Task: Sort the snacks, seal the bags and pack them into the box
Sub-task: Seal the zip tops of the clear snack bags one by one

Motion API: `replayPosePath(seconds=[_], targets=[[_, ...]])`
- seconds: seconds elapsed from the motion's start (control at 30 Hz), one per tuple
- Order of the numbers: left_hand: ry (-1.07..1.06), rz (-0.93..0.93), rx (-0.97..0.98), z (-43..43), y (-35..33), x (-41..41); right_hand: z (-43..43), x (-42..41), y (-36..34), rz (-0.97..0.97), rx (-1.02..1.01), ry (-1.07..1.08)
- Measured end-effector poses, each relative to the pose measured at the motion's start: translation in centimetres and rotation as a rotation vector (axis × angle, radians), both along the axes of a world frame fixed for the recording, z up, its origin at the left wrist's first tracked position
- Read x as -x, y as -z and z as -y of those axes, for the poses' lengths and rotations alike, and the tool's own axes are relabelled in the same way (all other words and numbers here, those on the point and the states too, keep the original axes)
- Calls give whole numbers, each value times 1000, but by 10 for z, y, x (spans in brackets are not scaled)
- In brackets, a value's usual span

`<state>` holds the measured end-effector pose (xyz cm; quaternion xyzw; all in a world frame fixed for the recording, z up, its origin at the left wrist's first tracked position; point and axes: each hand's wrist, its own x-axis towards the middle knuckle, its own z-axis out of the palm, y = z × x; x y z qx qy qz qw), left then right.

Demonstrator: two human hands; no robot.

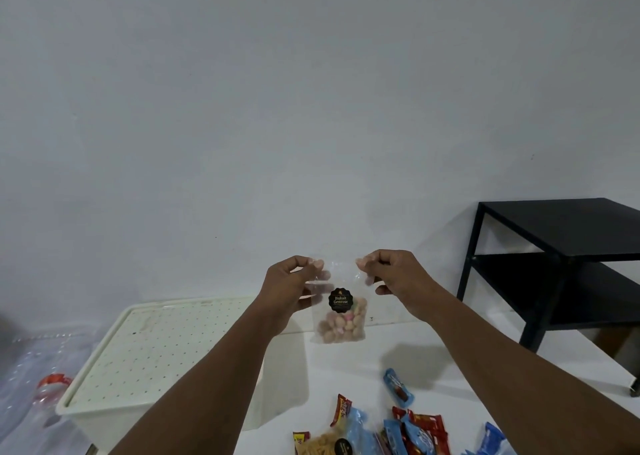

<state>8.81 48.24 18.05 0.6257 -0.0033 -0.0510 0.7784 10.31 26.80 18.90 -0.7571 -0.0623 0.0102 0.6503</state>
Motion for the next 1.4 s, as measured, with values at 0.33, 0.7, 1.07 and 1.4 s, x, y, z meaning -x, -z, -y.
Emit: replayPosePath(seconds=[0.33, 0.7, 1.07, 1.4], targets=[[47, -2, -59, -3, 2, 0, -19, -2, 5, 28, 76, -33], [83, 43, -182, -6, 2, -3, -21, -3, -3, 18, 120, -111], [-31, 111, -182, -3, 9, -5, -15, -4, 2, 50, 148, -44], [-65, 73, -107, -10, 10, -5, -13, -2, 8, -51, 62, -30]])
